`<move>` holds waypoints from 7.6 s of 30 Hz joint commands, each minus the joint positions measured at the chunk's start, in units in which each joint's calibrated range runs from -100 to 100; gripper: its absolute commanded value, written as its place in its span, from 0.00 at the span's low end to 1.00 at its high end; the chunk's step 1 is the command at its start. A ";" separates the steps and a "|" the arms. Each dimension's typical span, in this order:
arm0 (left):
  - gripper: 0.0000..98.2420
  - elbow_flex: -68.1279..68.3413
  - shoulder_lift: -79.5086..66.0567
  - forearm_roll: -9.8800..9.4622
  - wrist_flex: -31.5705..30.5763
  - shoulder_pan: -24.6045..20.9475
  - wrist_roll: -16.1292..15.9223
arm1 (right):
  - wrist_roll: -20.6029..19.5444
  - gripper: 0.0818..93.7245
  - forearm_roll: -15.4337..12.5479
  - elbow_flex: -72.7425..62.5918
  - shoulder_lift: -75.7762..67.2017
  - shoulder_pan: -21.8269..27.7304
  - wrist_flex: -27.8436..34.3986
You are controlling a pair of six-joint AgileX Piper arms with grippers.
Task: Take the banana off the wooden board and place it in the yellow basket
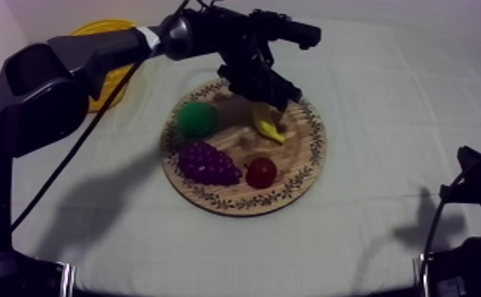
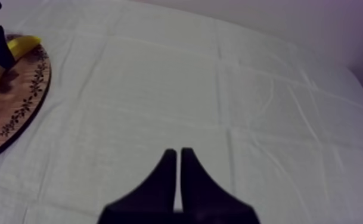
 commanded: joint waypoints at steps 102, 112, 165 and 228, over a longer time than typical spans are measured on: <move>0.28 3.06 -28.21 -5.70 9.48 -27.28 -1.95 | 0.00 0.00 0.01 0.05 -0.05 0.00 0.03; 0.28 7.49 -25.66 -5.94 6.05 -28.95 -2.32 | 0.00 0.00 0.01 0.05 -0.05 0.00 0.03; 0.05 19.91 -31.79 -3.45 -4.04 -27.62 -5.01 | 0.00 0.00 0.01 0.05 -0.05 0.00 0.03; 0.01 128.71 -128.25 -15.10 -56.74 -26.28 12.96 | 0.00 0.00 0.01 0.05 -0.05 0.00 0.03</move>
